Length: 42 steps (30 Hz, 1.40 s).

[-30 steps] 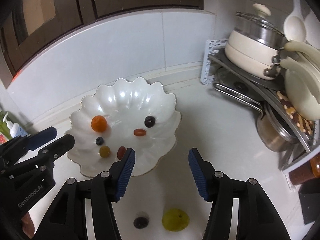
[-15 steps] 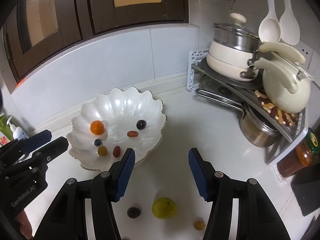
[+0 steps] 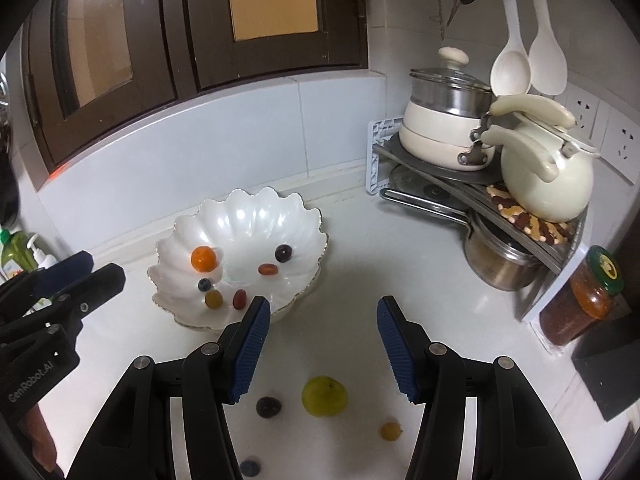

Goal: Organize fruits
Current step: 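Withdraw both open tools from the bowl toward the fruits on the counter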

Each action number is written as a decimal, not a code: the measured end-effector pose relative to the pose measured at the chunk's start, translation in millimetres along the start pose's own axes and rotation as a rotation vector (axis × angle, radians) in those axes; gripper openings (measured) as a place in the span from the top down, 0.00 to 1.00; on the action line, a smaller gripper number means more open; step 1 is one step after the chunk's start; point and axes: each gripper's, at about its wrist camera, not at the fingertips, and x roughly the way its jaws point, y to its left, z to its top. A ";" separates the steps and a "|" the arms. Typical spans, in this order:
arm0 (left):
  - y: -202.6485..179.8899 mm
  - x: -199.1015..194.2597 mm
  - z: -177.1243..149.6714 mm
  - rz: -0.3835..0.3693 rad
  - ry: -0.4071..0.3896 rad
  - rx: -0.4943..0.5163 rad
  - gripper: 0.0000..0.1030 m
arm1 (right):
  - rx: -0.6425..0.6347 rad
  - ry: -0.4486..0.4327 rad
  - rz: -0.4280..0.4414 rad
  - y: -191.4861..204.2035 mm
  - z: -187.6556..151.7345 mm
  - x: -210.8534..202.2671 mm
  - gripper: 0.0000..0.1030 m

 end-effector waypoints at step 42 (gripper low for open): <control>-34.3 -45.0 -95.3 0.037 -0.027 -0.035 0.53 | 0.000 -0.119 -0.063 -22.7 -77.7 -52.4 0.45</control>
